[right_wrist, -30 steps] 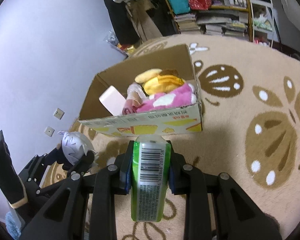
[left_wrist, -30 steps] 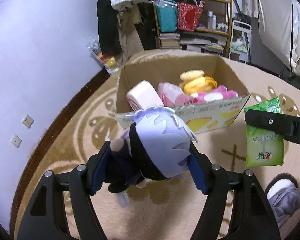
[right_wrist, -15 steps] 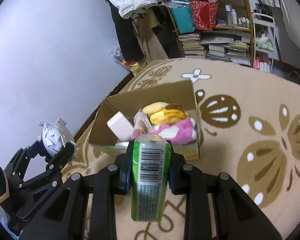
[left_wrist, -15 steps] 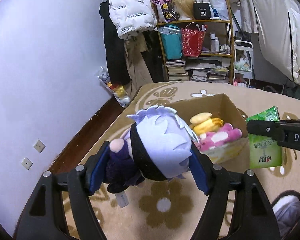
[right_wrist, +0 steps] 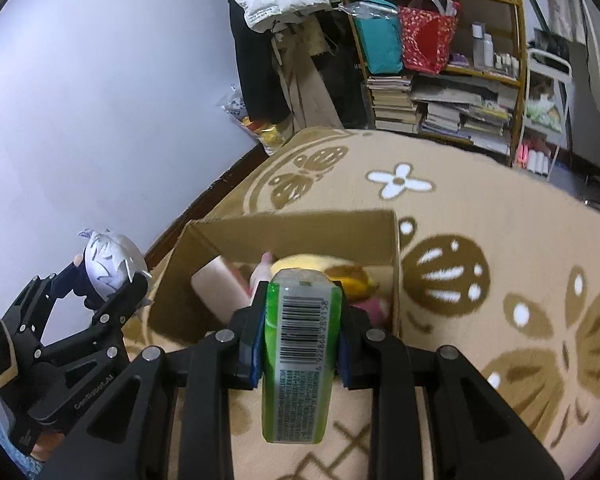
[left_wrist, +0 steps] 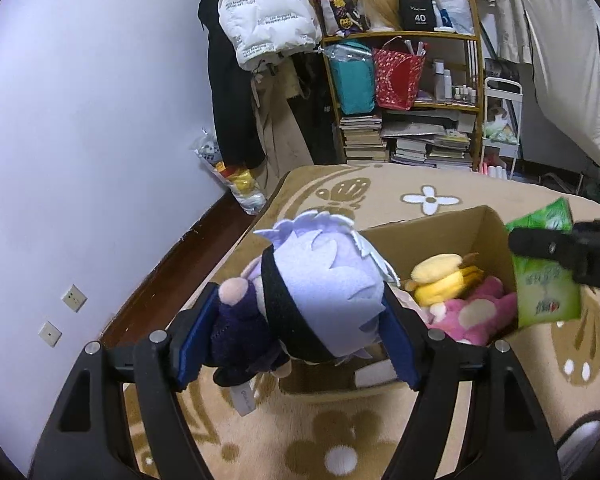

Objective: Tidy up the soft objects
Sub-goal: 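Lift the doll and green tissue pack and carry both over the box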

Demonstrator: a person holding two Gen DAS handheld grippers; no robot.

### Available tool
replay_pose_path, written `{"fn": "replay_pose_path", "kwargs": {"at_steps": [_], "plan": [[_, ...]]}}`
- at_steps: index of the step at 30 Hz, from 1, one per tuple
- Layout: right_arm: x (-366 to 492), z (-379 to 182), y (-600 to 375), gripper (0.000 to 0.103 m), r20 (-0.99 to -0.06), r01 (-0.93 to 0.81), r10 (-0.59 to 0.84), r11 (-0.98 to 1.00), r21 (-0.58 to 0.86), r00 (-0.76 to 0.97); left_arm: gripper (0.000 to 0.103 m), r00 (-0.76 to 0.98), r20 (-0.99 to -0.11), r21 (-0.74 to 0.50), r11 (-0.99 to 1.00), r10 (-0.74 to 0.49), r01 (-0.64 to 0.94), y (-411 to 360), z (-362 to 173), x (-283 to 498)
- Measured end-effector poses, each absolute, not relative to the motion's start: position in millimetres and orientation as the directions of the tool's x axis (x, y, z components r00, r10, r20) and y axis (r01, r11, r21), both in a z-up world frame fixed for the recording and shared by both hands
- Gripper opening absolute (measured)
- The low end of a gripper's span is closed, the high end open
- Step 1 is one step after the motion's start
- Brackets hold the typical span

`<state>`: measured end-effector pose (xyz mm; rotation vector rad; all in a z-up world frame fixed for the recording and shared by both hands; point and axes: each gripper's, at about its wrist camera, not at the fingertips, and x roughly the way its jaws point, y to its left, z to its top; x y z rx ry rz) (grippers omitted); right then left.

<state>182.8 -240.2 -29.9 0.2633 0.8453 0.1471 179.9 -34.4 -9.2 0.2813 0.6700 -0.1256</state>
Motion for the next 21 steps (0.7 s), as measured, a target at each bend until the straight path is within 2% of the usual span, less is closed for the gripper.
{"fn": "replay_pose_path", "kwargs": {"at_steps": [9,21], "plan": [[212.7,-32.0,-238.6,0.029,-0.735,-0.041,0.162,0.983,0.18,0.658,0.076,0.762,-0.645,0.184,0.957,-0.054,0.223,-41.3,-29.0,200.9],[220.8,-68.9,-232.3,0.03,-0.747,-0.061,0.233,0.966,0.251,0.622,0.081,0.73,-0.681,0.193,0.947,-0.06,0.257,-52.2,-55.8,209.4]]}}
